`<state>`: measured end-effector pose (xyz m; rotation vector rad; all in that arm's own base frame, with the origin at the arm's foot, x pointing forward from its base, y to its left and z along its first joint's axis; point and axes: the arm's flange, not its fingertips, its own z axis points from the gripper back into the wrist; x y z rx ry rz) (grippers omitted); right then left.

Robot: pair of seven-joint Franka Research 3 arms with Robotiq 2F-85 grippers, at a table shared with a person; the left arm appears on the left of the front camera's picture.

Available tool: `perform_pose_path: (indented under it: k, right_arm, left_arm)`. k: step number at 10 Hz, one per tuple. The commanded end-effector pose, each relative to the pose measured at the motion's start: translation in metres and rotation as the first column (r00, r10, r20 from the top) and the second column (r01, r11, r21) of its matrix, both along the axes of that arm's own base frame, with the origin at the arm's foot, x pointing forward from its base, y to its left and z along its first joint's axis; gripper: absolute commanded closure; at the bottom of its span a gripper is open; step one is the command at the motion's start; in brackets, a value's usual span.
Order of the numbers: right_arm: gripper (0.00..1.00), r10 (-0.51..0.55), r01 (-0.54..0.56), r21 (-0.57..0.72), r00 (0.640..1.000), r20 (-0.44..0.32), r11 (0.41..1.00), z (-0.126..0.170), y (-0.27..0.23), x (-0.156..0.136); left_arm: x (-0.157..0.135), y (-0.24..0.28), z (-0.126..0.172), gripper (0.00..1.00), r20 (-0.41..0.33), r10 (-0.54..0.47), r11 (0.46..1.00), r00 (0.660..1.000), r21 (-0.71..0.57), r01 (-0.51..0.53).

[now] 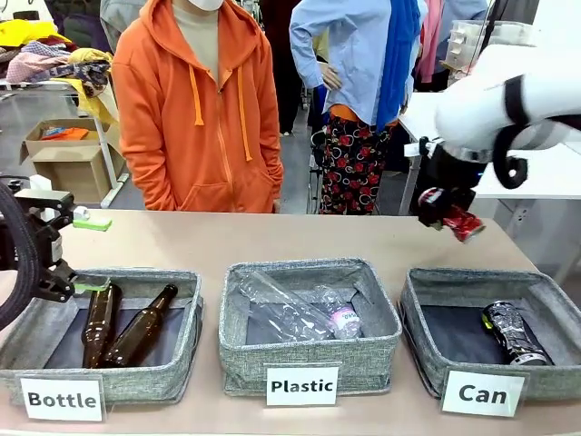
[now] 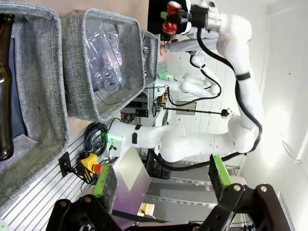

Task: Sort the can waste into the basket.
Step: Pick up the can waste from the table and place it in the right Fabric basket.

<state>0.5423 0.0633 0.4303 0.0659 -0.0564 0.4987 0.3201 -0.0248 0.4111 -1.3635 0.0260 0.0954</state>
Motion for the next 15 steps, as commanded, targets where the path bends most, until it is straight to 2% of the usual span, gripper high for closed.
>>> perform_pose_path:
  k: [1, 3, 4, 5, 6, 10, 13, 14, 15]
  right_arm:
    - [1.00, 0.312, -0.310, 0.044, 0.948, -0.060, 0.950, 0.005, -0.022, -0.058]
    - [1.00, 0.572, -0.549, 0.174, 0.810, -0.130, 0.817, -0.005, -0.038, -0.105]
    - [1.00, 0.691, -0.654, 0.240, 0.712, -0.125, 0.717, -0.013, -0.042, -0.119]
    - [1.00, 0.735, -0.692, 0.266, 0.668, -0.118, 0.671, -0.019, -0.045, -0.128]
    - [1.00, 0.751, -0.709, 0.267, 0.651, -0.108, 0.653, -0.023, -0.047, -0.132]
    - [1.00, 0.759, -0.723, 0.242, 0.641, -0.114, 0.647, -0.026, -0.044, -0.131]
    - [0.19, 0.760, -0.721, 0.253, 0.639, -0.115, 0.645, -0.028, -0.042, -0.125]
    - [0.00, 0.761, -0.722, 0.253, 0.639, -0.115, 0.644, -0.029, -0.042, -0.124]
    - [0.00, 0.754, -0.715, 0.253, 0.645, -0.123, 0.652, -0.032, -0.042, -0.122]
  left_arm:
    - [-0.002, -0.001, 0.002, 0.00, -0.007, 0.004, 1.000, 1.000, 0.004, -0.004]
    - [-0.002, -0.001, 0.002, 0.00, -0.007, 0.004, 1.000, 1.000, 0.004, -0.004]
    - [-0.002, -0.001, 0.002, 0.00, -0.007, 0.004, 1.000, 1.000, 0.004, -0.004]
    - [-0.002, -0.001, 0.002, 0.00, -0.007, 0.004, 1.000, 1.000, 0.004, -0.004]
    - [-0.002, -0.001, 0.002, 0.00, -0.007, 0.004, 1.000, 1.000, 0.004, -0.004]
    - [-0.002, -0.001, 0.002, 0.00, -0.007, 0.004, 1.000, 1.000, 0.004, -0.004]
    - [-0.002, -0.001, 0.002, 0.00, -0.007, 0.004, 1.000, 1.000, 0.004, -0.004]
    - [-0.002, -0.001, 0.002, 0.00, -0.007, 0.004, 1.000, 1.000, 0.004, -0.004]
    - [-0.002, -0.001, 0.002, 0.00, -0.007, 0.004, 1.000, 1.000, 0.004, -0.004]
